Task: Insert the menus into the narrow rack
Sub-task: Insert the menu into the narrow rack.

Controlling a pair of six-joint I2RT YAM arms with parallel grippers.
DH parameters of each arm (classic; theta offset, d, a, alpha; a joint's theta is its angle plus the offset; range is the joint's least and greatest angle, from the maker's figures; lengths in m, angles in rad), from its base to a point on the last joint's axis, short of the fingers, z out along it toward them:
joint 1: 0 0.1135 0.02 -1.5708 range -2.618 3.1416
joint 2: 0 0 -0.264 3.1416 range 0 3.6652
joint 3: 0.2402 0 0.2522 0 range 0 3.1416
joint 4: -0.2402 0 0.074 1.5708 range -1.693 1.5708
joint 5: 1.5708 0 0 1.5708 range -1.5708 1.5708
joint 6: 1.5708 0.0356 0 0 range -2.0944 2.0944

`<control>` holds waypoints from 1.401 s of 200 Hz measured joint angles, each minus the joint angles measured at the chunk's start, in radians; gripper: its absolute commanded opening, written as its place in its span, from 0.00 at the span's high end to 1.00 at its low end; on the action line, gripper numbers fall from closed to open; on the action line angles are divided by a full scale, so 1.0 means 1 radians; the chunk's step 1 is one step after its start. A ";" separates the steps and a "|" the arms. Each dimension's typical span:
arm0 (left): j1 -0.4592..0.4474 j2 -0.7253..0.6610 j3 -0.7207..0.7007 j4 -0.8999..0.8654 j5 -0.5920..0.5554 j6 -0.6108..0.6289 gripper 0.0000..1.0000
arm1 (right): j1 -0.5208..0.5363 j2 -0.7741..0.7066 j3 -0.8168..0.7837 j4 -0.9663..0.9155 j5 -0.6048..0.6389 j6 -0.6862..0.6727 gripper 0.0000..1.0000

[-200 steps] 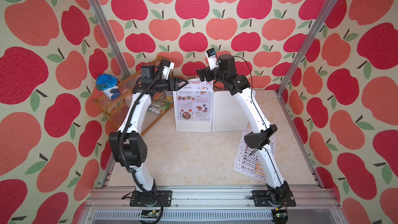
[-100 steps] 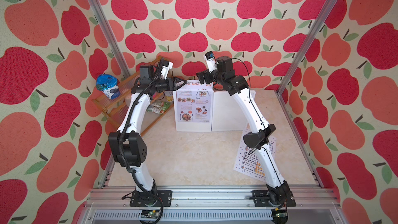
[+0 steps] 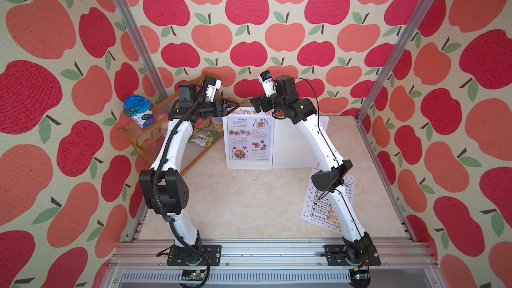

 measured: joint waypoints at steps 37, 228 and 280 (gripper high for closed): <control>0.005 0.014 0.018 -0.014 -0.020 0.016 0.25 | 0.017 0.016 0.009 -0.030 0.002 -0.006 0.01; 0.034 0.020 0.107 -0.104 -0.108 0.095 0.25 | 0.047 0.048 0.053 -0.113 0.118 -0.080 0.01; 0.025 -0.014 0.079 -0.109 -0.142 0.104 0.23 | 0.019 0.048 0.053 -0.119 0.128 -0.082 0.01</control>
